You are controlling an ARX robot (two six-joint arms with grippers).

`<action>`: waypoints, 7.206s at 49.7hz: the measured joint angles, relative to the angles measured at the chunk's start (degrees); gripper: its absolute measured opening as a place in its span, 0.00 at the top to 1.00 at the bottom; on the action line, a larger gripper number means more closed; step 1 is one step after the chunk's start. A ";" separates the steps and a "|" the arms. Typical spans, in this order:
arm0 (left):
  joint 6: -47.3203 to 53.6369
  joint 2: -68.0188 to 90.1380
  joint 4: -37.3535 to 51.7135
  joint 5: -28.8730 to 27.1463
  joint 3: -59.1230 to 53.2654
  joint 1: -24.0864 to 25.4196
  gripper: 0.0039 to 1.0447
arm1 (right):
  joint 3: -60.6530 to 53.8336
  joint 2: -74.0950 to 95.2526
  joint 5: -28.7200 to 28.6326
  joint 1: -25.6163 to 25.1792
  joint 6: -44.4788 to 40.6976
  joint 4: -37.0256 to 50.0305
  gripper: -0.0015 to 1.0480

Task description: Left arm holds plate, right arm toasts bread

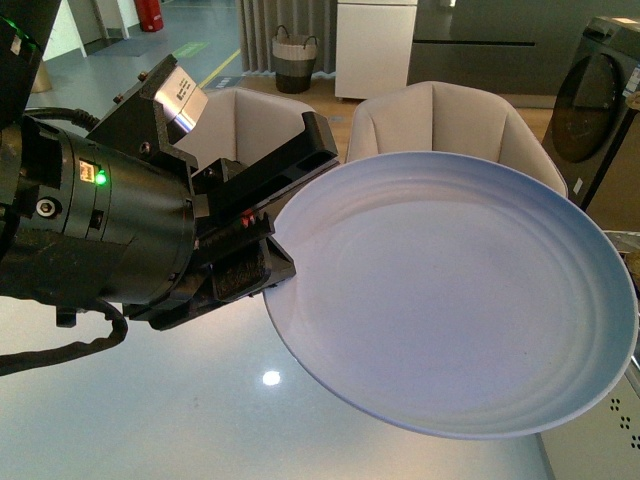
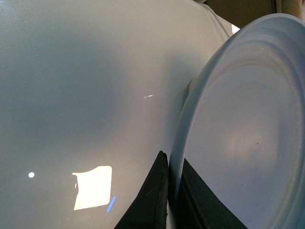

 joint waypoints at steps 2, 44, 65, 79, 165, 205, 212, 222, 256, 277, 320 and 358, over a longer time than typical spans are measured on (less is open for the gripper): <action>0.00 0.00 0.00 0.00 0.00 0.00 0.97 | 0.92 0.26 -0.42 0.09 -0.31 -1.18 0.97; 0.00 0.00 0.00 0.02 0.00 0.00 0.97 | 5.16 5.60 2.56 1.53 -2.86 -4.52 0.97; 0.00 0.00 0.00 0.00 0.00 0.00 0.97 | 5.20 1.81 -0.42 -0.61 -4.20 -9.14 0.97; 0.00 0.00 0.00 0.02 0.00 0.00 0.97 | 5.20 1.31 -0.28 0.02 -4.20 -9.90 0.97; -0.02 -0.04 0.00 -0.07 0.00 0.00 0.97 | -15.67 -29.07 -11.87 -8.59 15.52 17.09 0.35; -0.02 -0.11 0.00 0.13 0.00 -0.02 0.97 | -23.74 -45.46 1.95 5.84 17.07 10.64 0.98; -0.02 -0.11 0.00 0.09 0.00 -0.02 0.97 | -23.74 -47.91 2.01 5.84 17.07 9.07 0.98; -0.02 -0.15 0.00 0.04 0.00 -0.02 0.97 | -23.74 -57.92 2.03 5.92 17.09 -1.29 0.98; -0.02 -0.24 0.00 0.09 0.00 -0.02 0.97 | -23.74 -58.07 2.03 5.92 17.09 -1.42 0.13; 2.32 -0.24 -4.48 -9.51 1.40 -1.16 0.97 | -23.74 -58.10 1.99 5.95 17.14 -1.42 0.08; 16.06 6.64 5.75 6.34 -4.11 30.49 0.97 | -23.74 -58.14 2.01 5.95 17.14 -1.44 0.08; 26.36 37.40 24.81 13.97 -8.09 43.23 0.97 | -23.74 -58.14 2.01 5.95 17.14 -1.44 0.08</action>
